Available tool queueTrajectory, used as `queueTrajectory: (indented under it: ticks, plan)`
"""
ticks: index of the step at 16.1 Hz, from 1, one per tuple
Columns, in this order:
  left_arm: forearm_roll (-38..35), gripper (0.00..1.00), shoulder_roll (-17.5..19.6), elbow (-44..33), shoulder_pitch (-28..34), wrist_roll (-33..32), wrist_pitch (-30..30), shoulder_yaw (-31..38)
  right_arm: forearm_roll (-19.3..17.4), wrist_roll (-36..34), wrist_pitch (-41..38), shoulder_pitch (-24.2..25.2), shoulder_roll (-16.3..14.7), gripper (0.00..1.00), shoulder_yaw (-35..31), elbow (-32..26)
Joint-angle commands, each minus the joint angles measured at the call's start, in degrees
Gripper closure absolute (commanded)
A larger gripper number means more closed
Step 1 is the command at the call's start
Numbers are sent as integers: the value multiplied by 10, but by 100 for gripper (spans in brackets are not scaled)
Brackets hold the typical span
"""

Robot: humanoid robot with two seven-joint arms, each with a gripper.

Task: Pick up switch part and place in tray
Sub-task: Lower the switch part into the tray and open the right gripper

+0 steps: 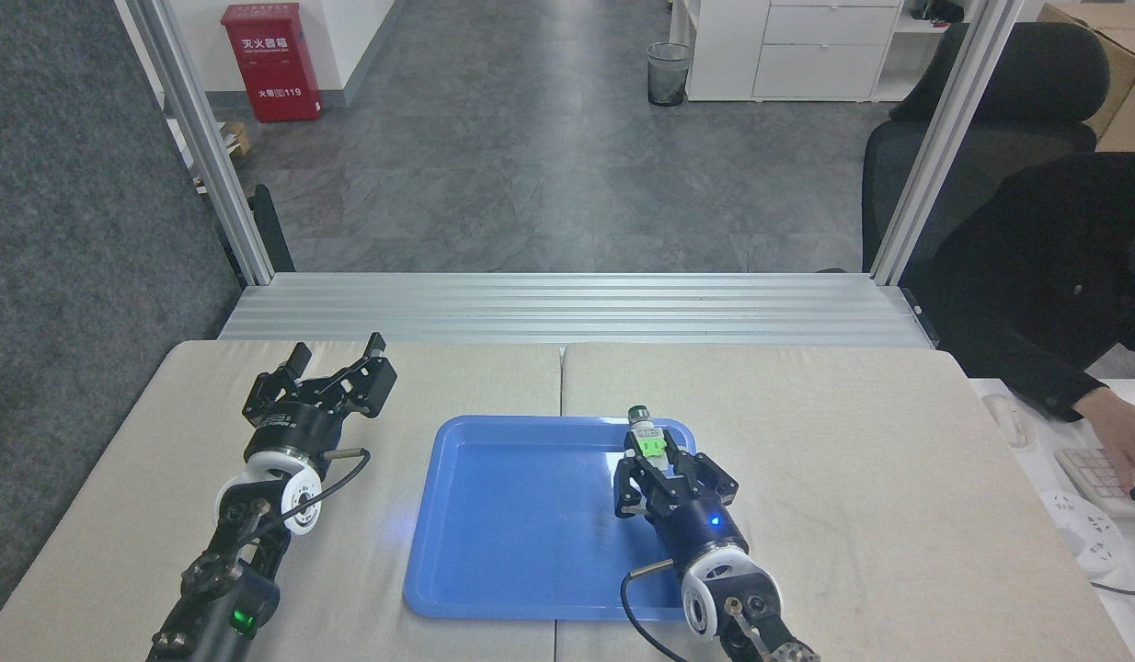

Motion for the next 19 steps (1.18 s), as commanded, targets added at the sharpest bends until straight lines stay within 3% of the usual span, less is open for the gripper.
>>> queueTrajectory:
  ticks: [1, 3, 4, 6, 7, 8, 14, 15, 19]
  plan:
    - [0, 0, 0, 0, 0, 0, 0, 0, 27, 17, 3, -1, 52, 87, 162, 79]
    - [0, 0, 0, 0, 0, 0, 0, 0, 27, 17, 5, -1, 52, 80, 161, 91]
    - [0, 0, 0, 0, 0, 0, 0, -1, 27, 17, 6, -1, 51, 65, 157, 92]
    - [0, 0, 0, 0, 0, 0, 0, 0, 21, 13, 9, -2, 52, 20, 147, 91]
    - [0, 0, 0, 0, 0, 0, 0, 0, 20, 11, 10, -4, 54, 7, 133, 92]
    - [0, 0, 0, 0, 0, 0, 0, 0, 19, 11, 8, -6, 55, 3, 122, 91]
    - [0, 0, 0, 0, 0, 0, 0, 0, 14, 11, 6, -69, 47, 2, -33, 74]
    - [0, 0, 0, 0, 0, 0, 0, 0, 14, 6, 6, -90, 35, 2, -63, 74]
    - [0, 0, 0, 0, 0, 0, 0, 0, 13, -39, 6, -115, -82, 2, -102, 74]
